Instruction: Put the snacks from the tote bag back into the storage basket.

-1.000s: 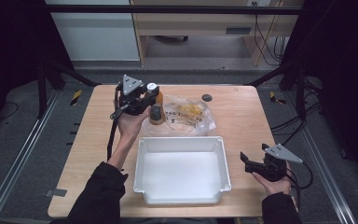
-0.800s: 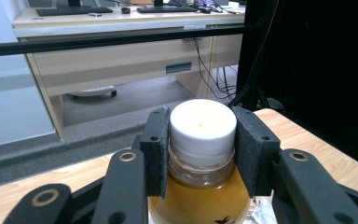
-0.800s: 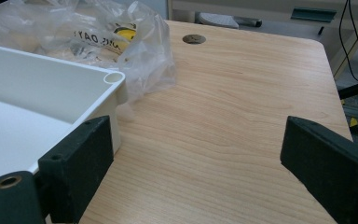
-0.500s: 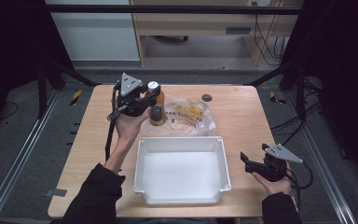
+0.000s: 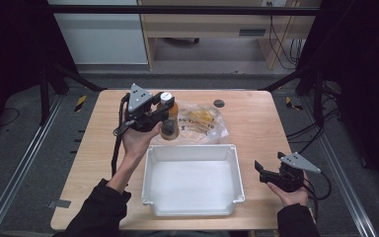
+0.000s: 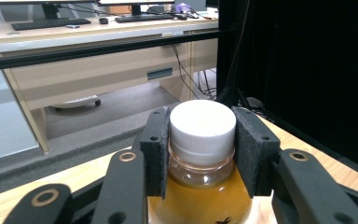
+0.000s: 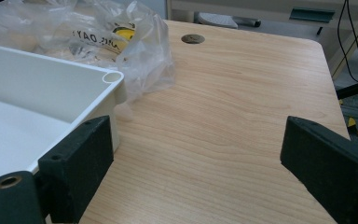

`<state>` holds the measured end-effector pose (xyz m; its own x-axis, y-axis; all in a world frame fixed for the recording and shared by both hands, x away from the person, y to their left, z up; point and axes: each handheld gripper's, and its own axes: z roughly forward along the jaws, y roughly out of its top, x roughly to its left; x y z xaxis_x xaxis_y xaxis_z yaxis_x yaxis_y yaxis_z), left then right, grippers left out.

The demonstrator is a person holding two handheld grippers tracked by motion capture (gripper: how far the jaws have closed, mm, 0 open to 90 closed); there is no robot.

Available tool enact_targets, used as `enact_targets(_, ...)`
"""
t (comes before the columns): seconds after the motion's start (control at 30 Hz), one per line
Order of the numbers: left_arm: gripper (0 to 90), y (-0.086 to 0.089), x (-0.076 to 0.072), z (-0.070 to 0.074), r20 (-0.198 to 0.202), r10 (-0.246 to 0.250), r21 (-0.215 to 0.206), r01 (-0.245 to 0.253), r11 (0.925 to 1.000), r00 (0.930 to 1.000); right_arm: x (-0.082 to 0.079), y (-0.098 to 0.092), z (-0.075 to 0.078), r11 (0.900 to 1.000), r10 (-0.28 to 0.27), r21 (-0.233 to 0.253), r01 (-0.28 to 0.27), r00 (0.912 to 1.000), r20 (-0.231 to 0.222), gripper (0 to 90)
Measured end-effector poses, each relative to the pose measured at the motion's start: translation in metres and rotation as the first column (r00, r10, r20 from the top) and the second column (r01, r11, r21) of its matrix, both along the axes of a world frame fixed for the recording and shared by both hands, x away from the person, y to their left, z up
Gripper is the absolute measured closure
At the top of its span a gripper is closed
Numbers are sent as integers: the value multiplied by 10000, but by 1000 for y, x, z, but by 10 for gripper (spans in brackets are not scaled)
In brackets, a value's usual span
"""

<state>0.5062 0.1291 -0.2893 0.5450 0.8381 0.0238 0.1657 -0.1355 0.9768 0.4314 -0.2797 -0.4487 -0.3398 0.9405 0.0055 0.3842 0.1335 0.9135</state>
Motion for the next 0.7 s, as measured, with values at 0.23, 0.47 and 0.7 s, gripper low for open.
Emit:
enact_targets(0.23, 592, -1, -12, -2, 55, -173, 77, 172, 9998, 9998, 0, 0, 0, 10000, 0, -19, 0, 10000, 3, 96)
enact_targets(0.47, 591, 1, -23, -5, 46, -350, -4, 350, 9994, 9994, 0, 0, 0, 10000, 9, -4, -9, 10000, 18, 96)
enact_targets(0.7, 591, 5, -33, -9, 50, -496, -26, 496, 9988, 9988, 0, 0, 0, 10000, 6, -7, -6, 10000, 12, 96)
